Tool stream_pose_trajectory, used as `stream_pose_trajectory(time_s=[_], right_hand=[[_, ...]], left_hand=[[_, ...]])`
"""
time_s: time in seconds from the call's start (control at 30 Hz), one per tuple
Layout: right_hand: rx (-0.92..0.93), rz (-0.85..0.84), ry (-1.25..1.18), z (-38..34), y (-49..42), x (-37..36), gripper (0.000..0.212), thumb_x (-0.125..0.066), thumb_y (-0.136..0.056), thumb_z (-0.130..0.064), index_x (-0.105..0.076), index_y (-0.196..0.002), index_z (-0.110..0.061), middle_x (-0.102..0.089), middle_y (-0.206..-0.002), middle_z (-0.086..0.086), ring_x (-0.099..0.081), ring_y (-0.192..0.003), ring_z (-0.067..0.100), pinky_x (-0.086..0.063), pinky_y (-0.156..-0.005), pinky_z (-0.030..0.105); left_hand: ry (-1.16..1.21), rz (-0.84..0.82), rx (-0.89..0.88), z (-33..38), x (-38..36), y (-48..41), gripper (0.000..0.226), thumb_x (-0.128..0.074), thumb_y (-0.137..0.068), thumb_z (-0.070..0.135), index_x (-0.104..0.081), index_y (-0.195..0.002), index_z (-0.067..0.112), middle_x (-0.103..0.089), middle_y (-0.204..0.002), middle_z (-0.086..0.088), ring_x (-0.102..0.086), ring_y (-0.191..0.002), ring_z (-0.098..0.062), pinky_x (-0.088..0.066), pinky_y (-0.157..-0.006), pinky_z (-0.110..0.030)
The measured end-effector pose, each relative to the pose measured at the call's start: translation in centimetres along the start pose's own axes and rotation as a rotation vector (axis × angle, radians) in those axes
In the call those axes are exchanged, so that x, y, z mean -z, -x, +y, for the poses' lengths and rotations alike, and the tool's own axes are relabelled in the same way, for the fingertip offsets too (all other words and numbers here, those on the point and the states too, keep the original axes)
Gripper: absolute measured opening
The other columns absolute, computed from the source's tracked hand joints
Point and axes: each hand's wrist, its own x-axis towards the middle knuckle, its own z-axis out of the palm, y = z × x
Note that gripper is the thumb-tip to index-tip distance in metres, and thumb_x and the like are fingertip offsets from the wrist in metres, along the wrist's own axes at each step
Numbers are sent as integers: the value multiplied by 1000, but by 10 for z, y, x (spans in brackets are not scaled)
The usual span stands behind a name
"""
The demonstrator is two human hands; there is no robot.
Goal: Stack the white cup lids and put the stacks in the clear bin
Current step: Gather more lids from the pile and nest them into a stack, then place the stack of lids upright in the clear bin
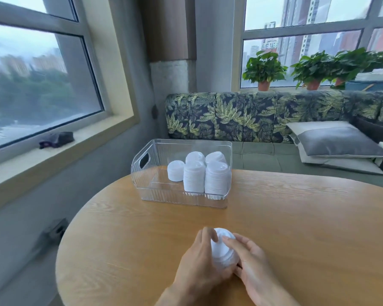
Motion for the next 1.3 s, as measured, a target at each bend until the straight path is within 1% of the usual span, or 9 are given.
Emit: stream_pose_trajectory(time_s=[0.33, 0.43, 0.53, 0.67, 0.73, 0.93, 1.1, 1.2, 1.3], right_hand=[[29, -74, -87, 5, -52, -79, 34, -61, -100, -40, -67, -116, -11, -80, -99, 13, -74, -87, 25, -57, -87, 42], [89, -42, -19, 9, -70, -91, 34, -61, -101, -37, -71, -110, -6, -80, -96, 15, -72, -88, 26, -56, -88, 41], [113, -31, 31, 12, -89, -101, 26, -65, -100, -28, -75, -99, -4, -79, -89, 15, -69, -78, 23, -55, -78, 37], [164, -57, 120, 16, -115, -108, 16, -67, -96, -13, -73, -90, 1, -72, -73, 12, -63, -64, 20, -52, -58, 29], [200, -93, 168, 17, -121, -110, 15, -67, -96, -11, -70, -88, 2, -69, -69, 9, -62, -61, 19, -51, -55, 26], [266, -225, 292, 16, -138, -113, 18, -69, -97, -16, -70, -87, -1, -71, -67, 7, -63, -59, 16, -52, -57, 25], [279, -228, 275, 12, -148, -116, 15, -69, -97, -11, -71, -83, -6, -71, -66, 8, -64, -59, 17, -52, -58, 26], [327, -198, 318, 15, -151, -120, 15, -69, -96, -12, -73, -81, -11, -72, -68, 9, -65, -59, 15, -54, -59, 26], [339, -194, 318, 16, -154, -120, 16, -70, -95, -12, -73, -79, -13, -72, -69, 9, -66, -60, 15, -55, -60, 26]], left_hand=[[33, 264, -65, -64, 84, -51, 62, -78, -68, 61, -30, -105, 47, -47, -110, 27, -51, -97, 5, -43, -69, -12], [55, 325, -91, -73, 114, -91, 68, -82, -66, 58, -33, -113, 48, -52, -110, 22, -55, -93, -6, -54, -76, -31], [24, 352, -99, -79, 140, -135, 72, -83, -65, 53, -31, -116, 50, -57, -109, 13, -56, -91, -14, -55, -78, -48], [-107, 279, -55, -90, 158, -190, 105, -88, -67, 41, -26, -150, 25, -54, -140, -3, -55, -119, -27, -44, -93, -34], [-161, 245, -21, -96, 162, -210, 103, -89, -71, 38, -30, -152, 16, -49, -143, -5, -51, -126, -26, -38, -96, -29], [-201, 202, 134, -118, 155, -263, 85, -88, -71, 36, -46, -143, 18, -46, -123, 0, -47, -105, -20, -38, -88, -31], [-186, 141, 144, -132, 145, -290, 96, -87, -73, 30, -35, -152, 15, -50, -135, -7, -50, -120, -29, -37, -91, -28], [-151, 130, 119, -139, 139, -299, 85, -87, -74, 25, -37, -141, 20, -55, -119, -5, -53, -100, -25, -40, -67, -23], [-152, 117, 124, -145, 137, -304, 80, -87, -74, 26, -41, -140, 23, -56, -114, -5, -55, -97, -25, -40, -65, -24]])
